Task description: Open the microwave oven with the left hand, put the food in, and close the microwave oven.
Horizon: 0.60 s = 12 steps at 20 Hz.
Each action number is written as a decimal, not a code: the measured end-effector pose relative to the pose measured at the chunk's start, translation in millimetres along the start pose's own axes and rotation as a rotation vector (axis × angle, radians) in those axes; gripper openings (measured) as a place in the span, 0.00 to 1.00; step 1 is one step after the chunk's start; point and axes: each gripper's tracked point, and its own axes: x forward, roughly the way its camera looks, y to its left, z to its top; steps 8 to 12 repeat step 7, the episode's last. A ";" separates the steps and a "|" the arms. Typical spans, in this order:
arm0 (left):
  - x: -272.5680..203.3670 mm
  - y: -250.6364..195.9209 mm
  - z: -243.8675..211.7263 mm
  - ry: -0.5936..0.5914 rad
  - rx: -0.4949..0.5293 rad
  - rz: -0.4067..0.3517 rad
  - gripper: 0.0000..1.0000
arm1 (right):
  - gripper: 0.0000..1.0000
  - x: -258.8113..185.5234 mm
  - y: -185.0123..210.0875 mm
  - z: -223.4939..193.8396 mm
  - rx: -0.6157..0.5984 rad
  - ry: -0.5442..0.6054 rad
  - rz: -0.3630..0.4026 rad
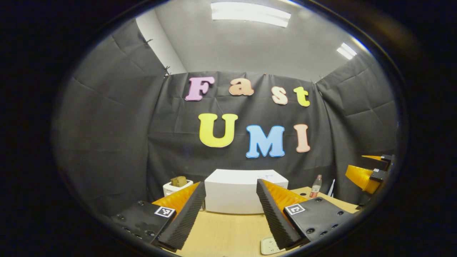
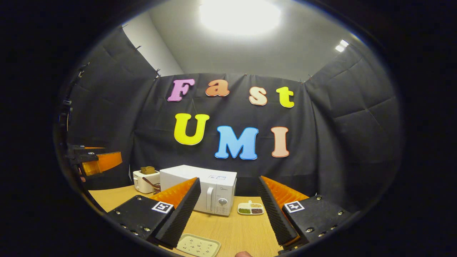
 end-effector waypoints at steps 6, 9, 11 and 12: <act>0.2 4.4 -1.6 -0.015 0.046 -0.004 0.98 | 0.97 1.4 0.2 4.3 -0.007 -0.009 -0.016; 1.3 5.2 -1.0 -0.015 0.052 -0.004 0.98 | 0.97 2.1 0.4 4.6 -0.008 -0.010 -0.019; 1.3 5.2 -1.0 -0.015 0.052 -0.004 0.98 | 0.97 2.1 0.4 4.6 -0.008 -0.010 -0.019; 1.3 5.2 -1.0 -0.015 0.052 -0.004 0.98 | 0.97 2.1 0.4 4.6 -0.008 -0.010 -0.019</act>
